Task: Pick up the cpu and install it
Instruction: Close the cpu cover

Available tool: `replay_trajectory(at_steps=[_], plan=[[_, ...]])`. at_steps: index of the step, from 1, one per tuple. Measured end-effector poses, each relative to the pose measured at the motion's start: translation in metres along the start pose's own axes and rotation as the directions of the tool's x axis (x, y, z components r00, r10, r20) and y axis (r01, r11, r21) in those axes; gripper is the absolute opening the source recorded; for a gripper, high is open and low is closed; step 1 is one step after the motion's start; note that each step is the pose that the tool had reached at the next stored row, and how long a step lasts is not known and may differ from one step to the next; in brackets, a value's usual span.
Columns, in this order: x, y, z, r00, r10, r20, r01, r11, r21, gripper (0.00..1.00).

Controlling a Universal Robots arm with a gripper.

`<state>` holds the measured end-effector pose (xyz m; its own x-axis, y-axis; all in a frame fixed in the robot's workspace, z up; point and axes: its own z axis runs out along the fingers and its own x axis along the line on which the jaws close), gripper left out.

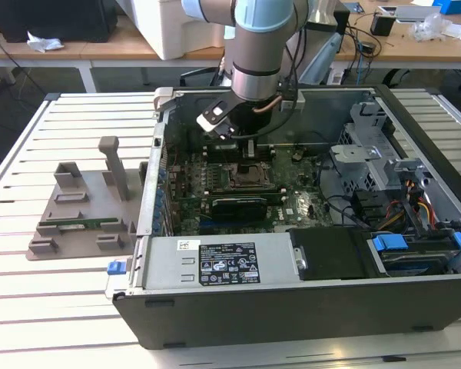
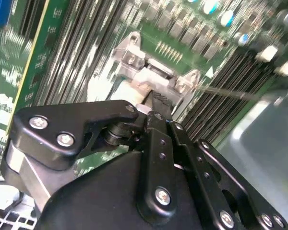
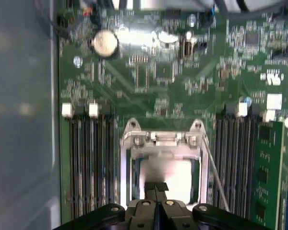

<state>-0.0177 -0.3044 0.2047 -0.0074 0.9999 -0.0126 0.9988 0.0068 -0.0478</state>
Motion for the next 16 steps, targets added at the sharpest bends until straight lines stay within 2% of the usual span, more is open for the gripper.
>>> replay_trajectory(at_steps=[1, 2, 5, 8, 11, 16], plan=[[-0.0011, 0.0092, -0.0004, 1.0, 0.0, -0.0001, 0.0, 1.0, 0.0001, 0.11], [-0.002, 0.0127, -0.0006, 1.0, 0.0, -0.0001, 0.0, 1.0, 0.0002, 0.11], [-0.0042, 0.0158, -0.003, 1.0, 0.0, 0.0007, 0.0, 1.0, 0.0, 0.11], [-0.0049, 0.0151, -0.0182, 1.0, 0.0, 0.0026, 0.0, 1.0, 0.0003, 0.11], [-0.0052, 0.0141, -0.0391, 1.0, 0.0, 0.0028, 0.0, 1.0, 0.0003, 0.11], [-0.0055, 0.0129, -0.0649, 1.0, 0.0, 0.0029, 0.0, 1.0, 0.0004, 0.11]])
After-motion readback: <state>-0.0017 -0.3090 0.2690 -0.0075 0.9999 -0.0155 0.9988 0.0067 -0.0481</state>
